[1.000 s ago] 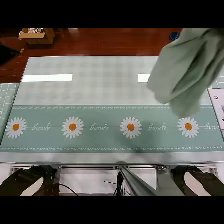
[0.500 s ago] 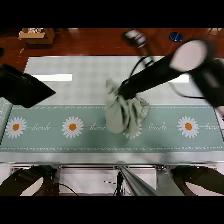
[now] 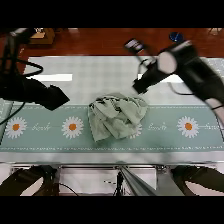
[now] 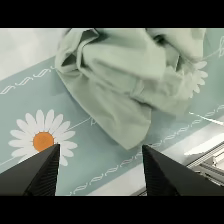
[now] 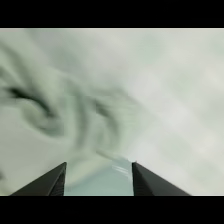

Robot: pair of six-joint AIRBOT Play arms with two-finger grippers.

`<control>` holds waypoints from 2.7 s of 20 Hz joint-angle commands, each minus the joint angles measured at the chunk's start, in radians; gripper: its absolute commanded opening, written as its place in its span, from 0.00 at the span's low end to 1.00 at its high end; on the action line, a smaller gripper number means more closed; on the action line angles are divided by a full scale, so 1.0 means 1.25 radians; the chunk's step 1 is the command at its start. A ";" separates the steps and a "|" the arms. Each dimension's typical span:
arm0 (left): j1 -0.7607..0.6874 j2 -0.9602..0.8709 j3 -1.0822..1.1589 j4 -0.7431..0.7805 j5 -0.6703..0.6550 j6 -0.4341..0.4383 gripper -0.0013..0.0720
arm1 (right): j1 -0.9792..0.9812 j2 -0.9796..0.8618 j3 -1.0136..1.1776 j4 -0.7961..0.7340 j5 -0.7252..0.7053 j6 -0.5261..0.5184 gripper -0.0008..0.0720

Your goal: Fold the shirts.

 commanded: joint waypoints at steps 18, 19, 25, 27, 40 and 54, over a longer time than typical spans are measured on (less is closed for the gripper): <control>0.248 -0.193 -0.631 -0.537 0.332 0.334 0.85 | -0.682 0.113 -0.289 0.435 -0.027 -0.110 0.70; 0.243 -0.224 -0.631 -0.567 0.341 0.348 0.85 | -0.682 0.113 -0.289 0.436 -0.028 -0.110 0.70; 0.218 -0.392 -0.622 -0.791 0.346 0.485 0.84 | -0.682 0.113 -0.289 0.437 -0.023 -0.109 0.70; 0.197 -0.439 -0.603 -0.791 0.346 0.485 0.68 | -0.682 0.113 -0.289 0.437 -0.016 -0.109 0.70; 0.115 -0.549 -0.482 -0.776 0.281 0.458 0.05 | -0.683 0.107 -0.308 0.464 -0.006 -0.108 0.70; 0.115 -0.500 -0.482 -0.776 0.251 0.479 0.05 | -0.424 -0.060 -0.557 0.784 -0.274 -0.140 0.70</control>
